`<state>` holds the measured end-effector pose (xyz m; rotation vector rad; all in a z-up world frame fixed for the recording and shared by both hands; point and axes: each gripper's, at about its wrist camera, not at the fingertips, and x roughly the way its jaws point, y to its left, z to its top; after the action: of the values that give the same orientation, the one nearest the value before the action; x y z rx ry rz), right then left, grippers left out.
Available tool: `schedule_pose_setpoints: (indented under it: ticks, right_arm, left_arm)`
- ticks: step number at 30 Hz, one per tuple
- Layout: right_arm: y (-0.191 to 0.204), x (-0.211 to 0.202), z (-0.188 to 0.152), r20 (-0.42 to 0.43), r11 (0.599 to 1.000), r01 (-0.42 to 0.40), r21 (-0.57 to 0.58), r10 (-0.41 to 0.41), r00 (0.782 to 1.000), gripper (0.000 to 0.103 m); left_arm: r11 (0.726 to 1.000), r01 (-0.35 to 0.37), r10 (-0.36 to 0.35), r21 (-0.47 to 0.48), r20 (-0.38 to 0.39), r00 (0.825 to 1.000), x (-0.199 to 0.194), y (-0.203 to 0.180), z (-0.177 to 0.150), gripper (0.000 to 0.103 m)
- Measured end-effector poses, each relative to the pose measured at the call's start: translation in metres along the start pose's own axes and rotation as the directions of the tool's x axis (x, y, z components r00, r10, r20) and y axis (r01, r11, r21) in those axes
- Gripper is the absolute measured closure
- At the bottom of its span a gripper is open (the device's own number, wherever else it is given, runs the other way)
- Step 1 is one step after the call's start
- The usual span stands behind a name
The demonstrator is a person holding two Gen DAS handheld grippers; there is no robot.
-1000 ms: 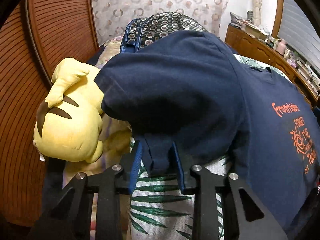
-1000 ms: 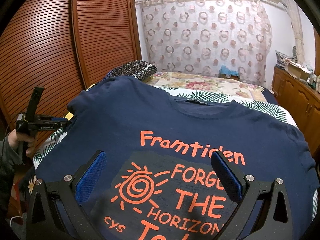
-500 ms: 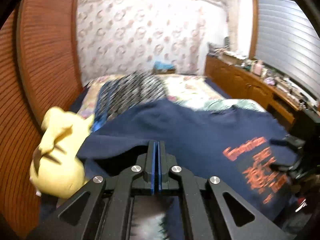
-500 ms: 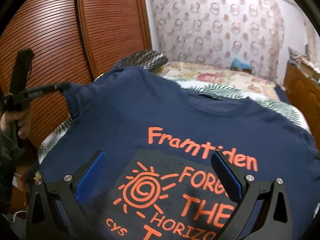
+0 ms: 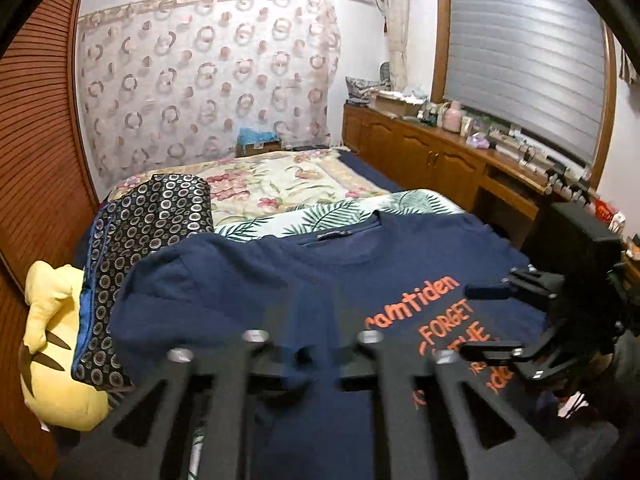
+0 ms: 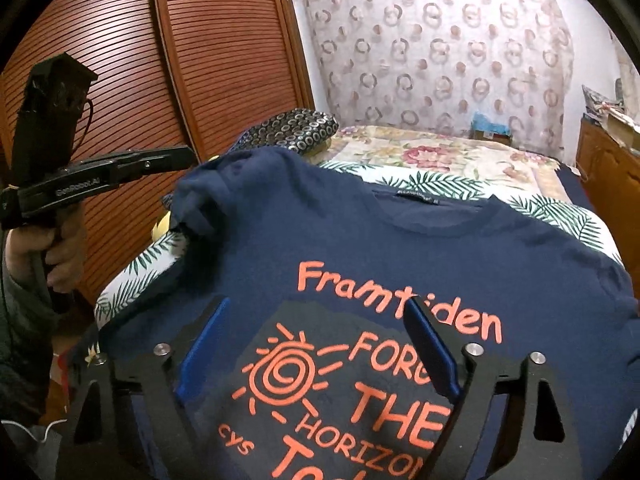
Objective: Fold small clothes
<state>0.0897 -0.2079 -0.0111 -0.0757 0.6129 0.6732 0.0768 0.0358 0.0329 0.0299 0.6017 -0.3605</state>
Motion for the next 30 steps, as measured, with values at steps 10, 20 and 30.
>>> schedule_pose_setpoints:
  ticks: [10, 20, 30]
  right_arm:
    - [0.016, 0.010, 0.020, -0.026, 0.996, -0.048, -0.078, 0.046, 0.999, 0.035]
    - [0.053, 0.054, 0.060, -0.056, 0.965, -0.173, -0.195, 0.166, 0.985, 0.038]
    - [0.105, 0.115, 0.073, -0.128, 0.895, -0.267, -0.358, 0.236, 0.963, 0.039]
  left_arm:
    - [0.990, -0.107, 0.117, -0.096, 0.101, 0.988, -0.043, 0.036, -0.018, 0.025]
    - [0.952, -0.230, 0.256, -0.201, 0.118, 0.959, -0.076, 0.083, -0.058, 0.025]
    - [0.927, -0.292, 0.323, -0.234, 0.108, 0.940, -0.093, 0.105, -0.080, 0.025]
